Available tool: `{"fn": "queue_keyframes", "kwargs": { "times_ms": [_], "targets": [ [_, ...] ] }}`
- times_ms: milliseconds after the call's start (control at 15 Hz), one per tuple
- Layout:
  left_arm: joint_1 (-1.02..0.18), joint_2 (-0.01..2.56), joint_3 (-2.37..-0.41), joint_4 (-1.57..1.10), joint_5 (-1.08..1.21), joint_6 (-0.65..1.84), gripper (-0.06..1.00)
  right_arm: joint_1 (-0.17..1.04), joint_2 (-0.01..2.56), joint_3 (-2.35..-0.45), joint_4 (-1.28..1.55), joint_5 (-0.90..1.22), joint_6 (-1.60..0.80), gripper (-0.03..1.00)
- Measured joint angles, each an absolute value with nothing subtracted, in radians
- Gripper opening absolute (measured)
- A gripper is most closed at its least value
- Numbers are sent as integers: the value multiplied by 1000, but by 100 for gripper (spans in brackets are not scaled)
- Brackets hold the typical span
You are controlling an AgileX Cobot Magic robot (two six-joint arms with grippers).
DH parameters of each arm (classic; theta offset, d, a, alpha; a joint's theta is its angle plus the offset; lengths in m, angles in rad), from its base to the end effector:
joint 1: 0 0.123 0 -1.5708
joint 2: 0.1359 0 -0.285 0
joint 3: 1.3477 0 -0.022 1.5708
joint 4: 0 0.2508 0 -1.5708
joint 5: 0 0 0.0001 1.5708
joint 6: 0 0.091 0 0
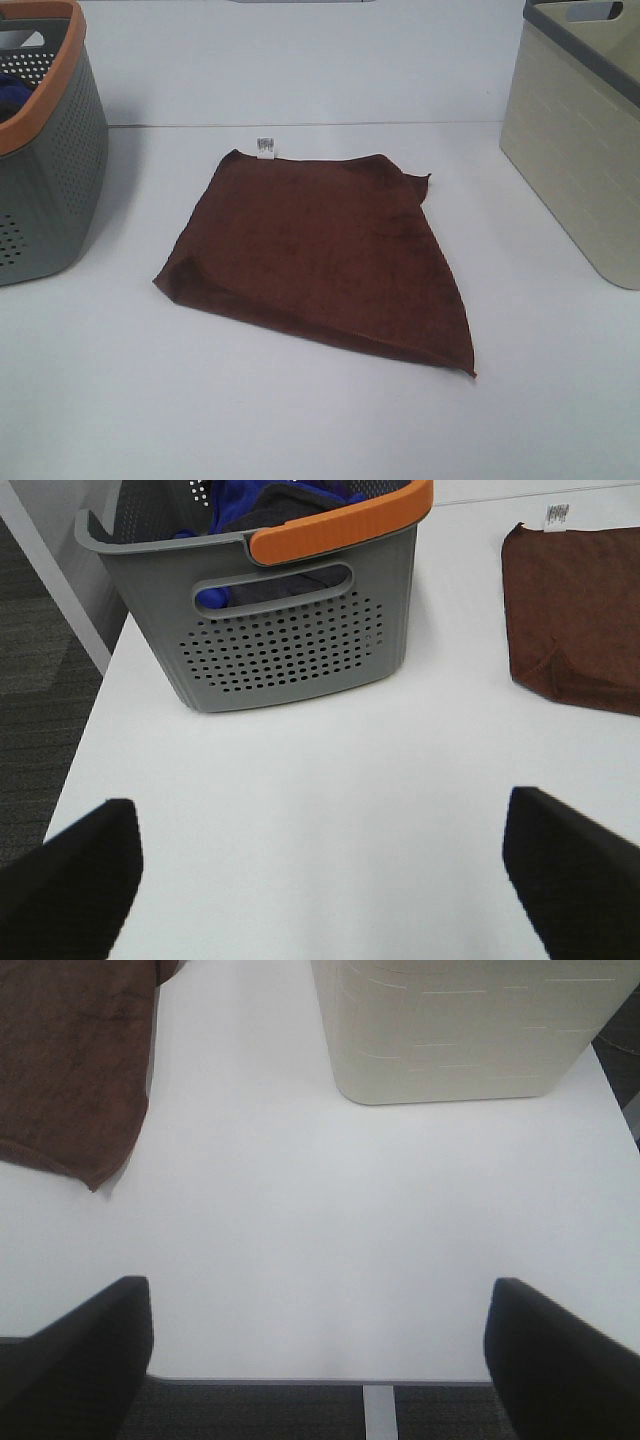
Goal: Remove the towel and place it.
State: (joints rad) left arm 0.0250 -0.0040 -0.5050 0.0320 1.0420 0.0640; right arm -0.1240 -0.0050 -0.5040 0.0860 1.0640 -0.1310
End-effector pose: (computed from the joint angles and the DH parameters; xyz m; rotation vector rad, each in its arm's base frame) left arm -0.0054 0.0024 0.2802 0.0381 2.0171 0.0947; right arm -0.0055 0.0076 0.2783 -0.0117 2.0361 -0.0574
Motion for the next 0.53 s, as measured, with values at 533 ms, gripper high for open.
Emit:
{"fn": "queue_keyframes", "kwargs": {
  "times_ms": [533],
  "targets": [
    [25,-4,-505,26,1042,64,93,-124,-5,-504,86,1064,-129,79]
  ]
}}
